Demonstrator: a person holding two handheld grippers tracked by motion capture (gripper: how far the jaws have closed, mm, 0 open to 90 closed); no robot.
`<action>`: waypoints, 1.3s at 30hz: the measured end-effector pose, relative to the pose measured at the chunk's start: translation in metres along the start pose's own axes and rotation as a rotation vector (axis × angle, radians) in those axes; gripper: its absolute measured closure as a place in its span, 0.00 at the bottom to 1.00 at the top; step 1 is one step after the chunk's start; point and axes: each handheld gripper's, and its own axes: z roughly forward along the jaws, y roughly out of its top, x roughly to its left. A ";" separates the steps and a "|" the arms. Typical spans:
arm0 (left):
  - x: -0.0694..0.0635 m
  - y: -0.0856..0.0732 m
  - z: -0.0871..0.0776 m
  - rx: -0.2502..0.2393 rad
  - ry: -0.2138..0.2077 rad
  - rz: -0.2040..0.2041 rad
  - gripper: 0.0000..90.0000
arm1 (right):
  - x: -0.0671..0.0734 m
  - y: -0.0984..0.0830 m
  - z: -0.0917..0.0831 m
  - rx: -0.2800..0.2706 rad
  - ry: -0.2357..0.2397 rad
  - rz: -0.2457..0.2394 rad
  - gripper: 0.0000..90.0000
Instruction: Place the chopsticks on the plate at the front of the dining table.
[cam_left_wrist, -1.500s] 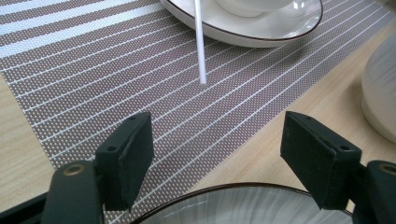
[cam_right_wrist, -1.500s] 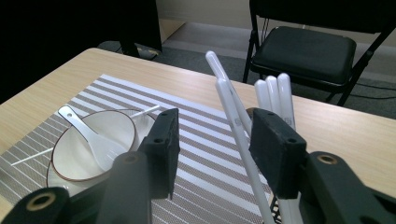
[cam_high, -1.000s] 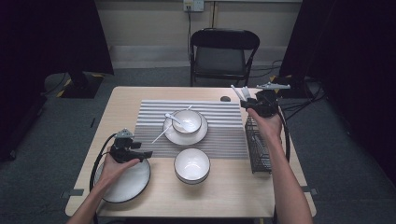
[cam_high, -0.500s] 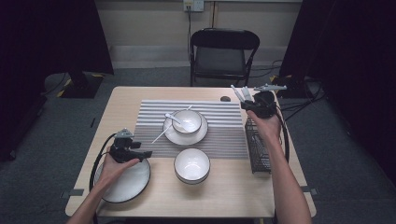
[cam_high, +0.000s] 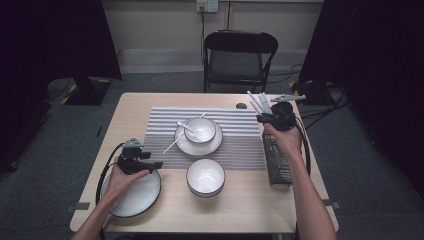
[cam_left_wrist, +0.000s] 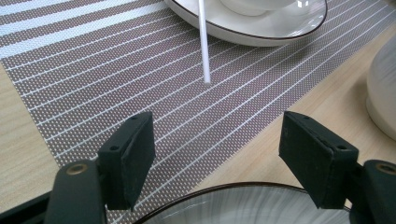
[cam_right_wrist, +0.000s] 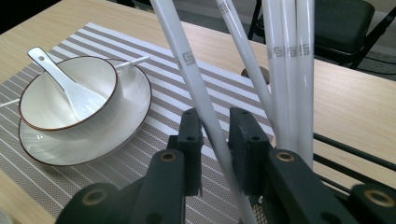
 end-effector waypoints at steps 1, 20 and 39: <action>0.000 0.000 0.000 0.000 0.001 0.001 0.30 | 0.000 0.000 0.000 0.005 -0.004 -0.003 0.84; 0.000 0.001 0.000 -0.003 -0.002 0.002 0.31 | 0.001 -0.004 -0.005 -0.007 -0.078 -0.032 0.89; -0.002 0.002 0.000 0.000 -0.006 0.006 0.31 | -0.007 -0.001 -0.022 -0.134 -0.116 0.025 0.94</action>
